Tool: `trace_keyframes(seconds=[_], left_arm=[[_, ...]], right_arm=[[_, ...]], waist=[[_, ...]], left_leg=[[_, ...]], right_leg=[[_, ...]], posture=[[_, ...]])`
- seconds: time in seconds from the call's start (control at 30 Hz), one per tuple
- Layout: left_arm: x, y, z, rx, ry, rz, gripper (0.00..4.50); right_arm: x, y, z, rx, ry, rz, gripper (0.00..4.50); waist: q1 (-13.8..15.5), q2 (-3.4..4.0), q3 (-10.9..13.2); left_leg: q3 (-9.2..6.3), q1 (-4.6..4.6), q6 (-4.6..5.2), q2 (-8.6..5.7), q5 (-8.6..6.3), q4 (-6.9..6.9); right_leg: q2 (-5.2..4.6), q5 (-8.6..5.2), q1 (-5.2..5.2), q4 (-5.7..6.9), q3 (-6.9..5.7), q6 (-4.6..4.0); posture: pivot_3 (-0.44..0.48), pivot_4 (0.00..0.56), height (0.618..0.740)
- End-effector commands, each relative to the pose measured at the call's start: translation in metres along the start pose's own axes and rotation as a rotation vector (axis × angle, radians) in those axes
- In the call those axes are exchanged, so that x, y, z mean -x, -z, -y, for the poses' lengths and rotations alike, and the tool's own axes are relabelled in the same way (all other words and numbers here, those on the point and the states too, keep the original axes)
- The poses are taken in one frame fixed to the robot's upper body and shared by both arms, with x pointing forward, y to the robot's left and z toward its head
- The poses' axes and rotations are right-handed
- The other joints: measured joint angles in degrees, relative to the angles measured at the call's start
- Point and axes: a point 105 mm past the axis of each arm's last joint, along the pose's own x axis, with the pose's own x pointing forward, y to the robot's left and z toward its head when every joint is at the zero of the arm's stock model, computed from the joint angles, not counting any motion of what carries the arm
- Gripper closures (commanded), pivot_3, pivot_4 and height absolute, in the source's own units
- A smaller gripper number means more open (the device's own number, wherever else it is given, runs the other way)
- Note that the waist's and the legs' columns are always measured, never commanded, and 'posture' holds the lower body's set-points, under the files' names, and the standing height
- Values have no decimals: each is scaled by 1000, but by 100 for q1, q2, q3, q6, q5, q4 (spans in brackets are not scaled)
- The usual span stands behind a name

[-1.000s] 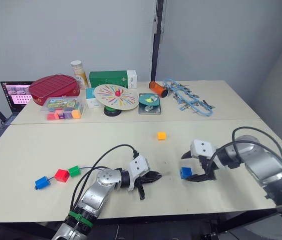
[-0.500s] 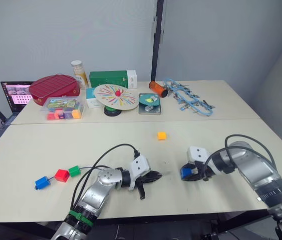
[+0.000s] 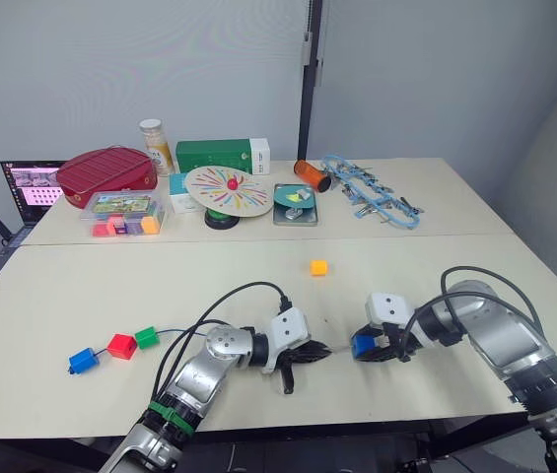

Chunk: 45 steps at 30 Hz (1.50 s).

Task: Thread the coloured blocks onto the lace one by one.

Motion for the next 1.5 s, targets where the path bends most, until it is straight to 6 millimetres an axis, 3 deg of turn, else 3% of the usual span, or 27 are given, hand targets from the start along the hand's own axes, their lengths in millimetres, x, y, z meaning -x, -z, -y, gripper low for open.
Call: trace_keyframes(seconds=[0.03, 0.33, 0.67, 0.87, 1.03, 1.1, 1.27, 1.37, 1.5], left_arm=[[-2, -8, 0, -21, 9, 25, 4500], [-17, -15, 3, -30, 60, 57, 4500], [-36, -22, 0, -61, 53, 53, 4500], [-31, -19, -5, -52, 23, 34, 4500], [-12, -20, -14, -43, -23, 27, 2912], [-3, -20, -9, -57, 11, 11, 2212], [5, -18, -3, -74, 37, -21, 2200], [27, -2, -11, -79, 1, -115, 2200], [30, 7, -14, -71, -20, -155, 3351]], right_arm=[[5, -3, 3, 20, 28, 9, 3306], [0, 1, 2, 17, 25, 2, 3306], [-5, -8, 1, 29, 8, 29, 3306], [-6, -7, 2, 30, 4, 20, 3306], [-8, -3, 0, 20, 7, 12, 3306], [-9, -3, 0, 14, 8, 13, 3306], [-10, -1, -1, 8, 8, 9, 3306], [-12, 0, -1, 11, 11, 4, 3306], [-11, -1, 2, 18, 17, 4, 3306]], waist=[[0, 0, 0], [-3, 0, 0], [1, 0, 0], [0, 0, 0], [-9, 0, 0], [-22, 0, 0], [-12, 0, 0], [-23, 0, -1], [-26, -1, -1]], left_leg=[[0, 0, 0, 0, 0, 0], [0, -2, 1, -2, -1, 5], [0, 0, 1, -2, 0, 8], [0, 0, 1, -2, 0, 8], [0, 1, 1, 0, 0, 7], [-1, 1, 0, 1, 0, 6], [-1, 3, 0, 1, 0, 5], [-2, 3, 0, 2, 0, 6], [-2, 11, -4, 3, 3, -1]], right_leg=[[0, 0, 0, 0, 0, 0], [-1, 0, 1, 0, -2, 1], [0, 0, 5, 1, -3, 1], [0, 0, 4, 2, -2, 1], [1, 1, 2, 4, -2, 1], [2, 0, 1, 5, -2, 1], [2, 1, 3, 4, 0, 1], [3, 0, 4, 4, -2, 1], [6, 0, 6, 6, -1, 0]], posture=[[0, 150, 740], [0, 150, 740], [0, 150, 740], [0, 150, 740], [0, 150, 740], [0, 150, 740], [0, 150, 740], [0, 150, 740], [0, 150, 740]])
